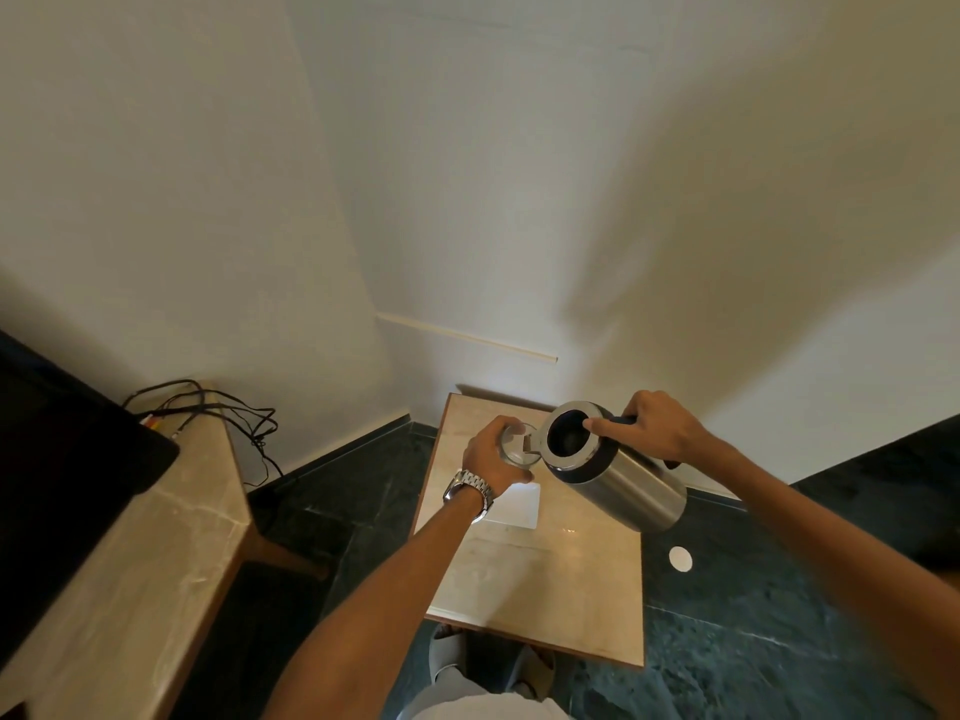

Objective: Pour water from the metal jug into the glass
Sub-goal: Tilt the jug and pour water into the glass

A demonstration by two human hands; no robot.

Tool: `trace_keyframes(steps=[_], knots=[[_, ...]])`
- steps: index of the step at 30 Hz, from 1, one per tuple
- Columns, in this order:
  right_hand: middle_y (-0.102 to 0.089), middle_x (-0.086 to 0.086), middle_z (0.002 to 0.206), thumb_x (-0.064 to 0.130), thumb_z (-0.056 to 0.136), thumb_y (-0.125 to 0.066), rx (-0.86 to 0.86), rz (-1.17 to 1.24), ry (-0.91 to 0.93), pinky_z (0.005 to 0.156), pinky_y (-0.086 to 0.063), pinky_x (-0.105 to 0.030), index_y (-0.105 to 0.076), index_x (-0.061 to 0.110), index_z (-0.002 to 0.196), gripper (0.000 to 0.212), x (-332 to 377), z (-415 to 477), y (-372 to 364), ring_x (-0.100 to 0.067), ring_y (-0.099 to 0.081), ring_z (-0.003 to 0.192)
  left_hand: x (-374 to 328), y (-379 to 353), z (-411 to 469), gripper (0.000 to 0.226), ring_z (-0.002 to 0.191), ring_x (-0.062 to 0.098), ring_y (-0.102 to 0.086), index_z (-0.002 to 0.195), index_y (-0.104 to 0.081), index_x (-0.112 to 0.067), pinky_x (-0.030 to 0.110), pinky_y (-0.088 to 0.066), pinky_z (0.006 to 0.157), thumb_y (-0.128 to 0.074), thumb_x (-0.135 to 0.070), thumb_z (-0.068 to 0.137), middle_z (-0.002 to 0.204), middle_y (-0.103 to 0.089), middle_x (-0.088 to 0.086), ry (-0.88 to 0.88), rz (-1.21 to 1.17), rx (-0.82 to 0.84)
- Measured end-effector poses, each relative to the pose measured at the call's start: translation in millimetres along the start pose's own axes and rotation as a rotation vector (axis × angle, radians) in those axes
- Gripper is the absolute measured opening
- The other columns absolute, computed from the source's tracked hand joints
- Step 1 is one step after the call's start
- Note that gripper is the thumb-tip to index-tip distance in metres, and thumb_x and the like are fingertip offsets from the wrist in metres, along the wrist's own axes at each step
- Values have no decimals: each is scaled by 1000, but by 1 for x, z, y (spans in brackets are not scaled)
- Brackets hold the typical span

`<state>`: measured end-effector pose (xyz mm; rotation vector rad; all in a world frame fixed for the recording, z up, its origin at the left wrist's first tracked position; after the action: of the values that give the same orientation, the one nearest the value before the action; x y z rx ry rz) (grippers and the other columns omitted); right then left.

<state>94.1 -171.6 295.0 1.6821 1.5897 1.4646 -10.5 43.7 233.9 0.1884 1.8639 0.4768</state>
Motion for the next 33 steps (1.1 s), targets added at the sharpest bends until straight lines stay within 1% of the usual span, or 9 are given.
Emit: trace_keyframes(steps=[2, 3, 5, 7, 13, 16, 19, 27, 33], knots=[[-71, -10, 61, 70, 82, -62, 6, -24, -4, 55, -50, -25, -72, 8, 67, 65, 1, 1, 0, -16, -63, 51, 0, 0, 0, 72, 121, 30, -65, 129, -61, -11, 48, -58, 101, -94, -8, 65, 129, -69, 6, -5, 10, 4], [-70, -8, 60, 69, 83, -62, 10, -38, -8, 55, -49, -24, -71, 10, 65, 63, 1, 1, 1, -16, -62, 51, -1, -1, -1, 72, 121, 30, -65, 129, -61, -11, 48, -58, 100, -94, -9, 65, 129, -69, 7, -8, 14, 4], [-65, -1, 55, 69, 84, -61, 18, -61, -15, 53, -47, -21, -64, 18, 59, 56, 4, 1, 2, -13, -60, 49, -1, -1, -1, 72, 120, 31, -65, 128, -61, -11, 48, -58, 100, -95, -9, 64, 128, -69, 7, -17, 19, 3], [-62, 3, 55, 68, 85, -61, 29, -75, -18, 54, -46, -21, -60, 22, 59, 53, 7, 1, 3, -11, -59, 49, -2, -2, -2, 72, 119, 31, -65, 128, -61, -11, 47, -58, 99, -95, -9, 64, 128, -69, 7, -21, 24, 6], [-63, -1, 59, 70, 85, -59, 62, -135, -13, 59, -48, -25, -59, 19, 63, 56, 13, 3, 5, -13, -59, 51, 0, -6, -6, 71, 118, 30, -65, 126, -61, -13, 48, -59, 98, -95, -9, 64, 127, -69, 5, 2, 9, 14], [-61, 2, 59, 72, 84, -59, 65, -161, -21, 61, -49, -26, -54, 22, 64, 54, 13, 3, 4, -12, -58, 53, 0, -8, -7, 70, 118, 30, -65, 126, -61, -14, 47, -59, 98, -95, -10, 64, 127, -70, 5, 1, 17, 18], [-61, 3, 60, 71, 85, -58, 69, -167, -25, 62, -50, -26, -54, 23, 64, 53, 13, 2, 4, -12, -58, 54, -1, -8, -8, 70, 118, 30, -65, 126, -61, -13, 47, -59, 98, -95, -10, 65, 127, -70, 5, -2, 25, 21], [-59, 3, 56, 71, 85, -58, 64, -170, -19, 54, -42, -20, -55, 22, 61, 55, 15, 0, 3, -10, -55, 51, -1, -9, -10, 71, 118, 31, -65, 128, -60, -13, 45, -59, 98, -94, -11, 66, 128, -69, 6, -5, 42, 31], [-53, 5, 49, 72, 84, -58, 69, -183, -22, 51, -36, -20, -54, 20, 58, 59, 13, 2, 1, -8, -48, 46, 0, -12, -13, 72, 118, 31, -65, 128, -60, -12, 45, -59, 98, -94, -11, 65, 127, -70, 6, 6, 50, 37]])
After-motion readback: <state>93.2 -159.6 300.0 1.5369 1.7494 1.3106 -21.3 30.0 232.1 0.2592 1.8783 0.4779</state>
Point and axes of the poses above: each hand's wrist, its own z-axis towards the middle knuckle, its own y-axis out of the back of the hand, x = y × z, the point moved 8 cm from there along z, towards the middle knuckle
